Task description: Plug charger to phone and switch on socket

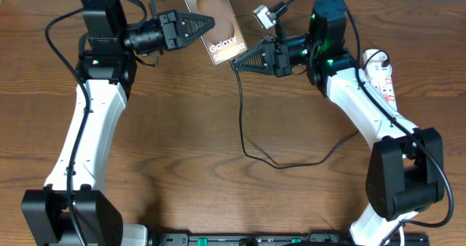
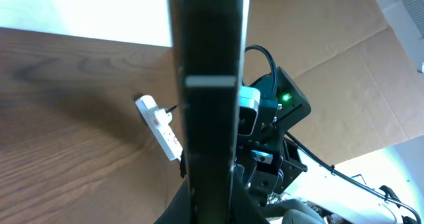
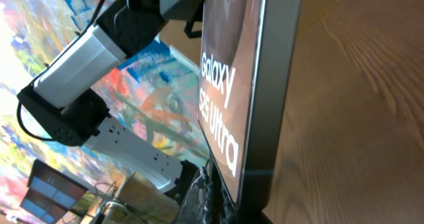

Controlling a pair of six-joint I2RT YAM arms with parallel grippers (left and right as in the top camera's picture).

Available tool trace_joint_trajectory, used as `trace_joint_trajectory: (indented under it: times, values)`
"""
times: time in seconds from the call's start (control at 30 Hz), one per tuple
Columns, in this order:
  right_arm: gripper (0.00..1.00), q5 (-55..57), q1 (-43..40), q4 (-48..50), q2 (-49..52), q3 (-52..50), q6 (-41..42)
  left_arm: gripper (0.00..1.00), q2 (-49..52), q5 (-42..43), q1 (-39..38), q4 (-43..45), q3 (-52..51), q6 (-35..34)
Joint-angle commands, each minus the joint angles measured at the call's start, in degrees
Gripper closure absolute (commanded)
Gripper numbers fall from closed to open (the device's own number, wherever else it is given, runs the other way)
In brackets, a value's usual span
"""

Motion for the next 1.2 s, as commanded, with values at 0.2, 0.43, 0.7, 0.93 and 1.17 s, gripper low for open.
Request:
trace_joint_trajectory:
  times: [0.2,0.43,0.7,0.93,1.17]
  values:
    - [0.57,1.86,-0.26,7.37,-0.5,1.36,5.42,0.93,-0.63,6.67,-1.33,-1.07,0.48,1.68]
    - [0.36,0.07,-1.53,7.37,-0.5,1.36,5.44,0.93,-0.63,6.71,-1.33,-1.09,0.48,1.68]
    - [0.36,0.39,-2.16,7.37,-0.48,1.36,5.25,0.93,-0.63,8.63,-1.38,-2.32,0.48,1.68]
    - [0.56,-0.68,-1.64,7.37,-0.5,1.36,5.27,0.93,-0.63,8.61,-2.75,-10.78,0.48,9.64]
    - [0.93,-0.68,-1.64,7.15,-0.5,1.36,5.27,0.93,-0.63,8.59,-2.8,-11.43,0.48,11.56]
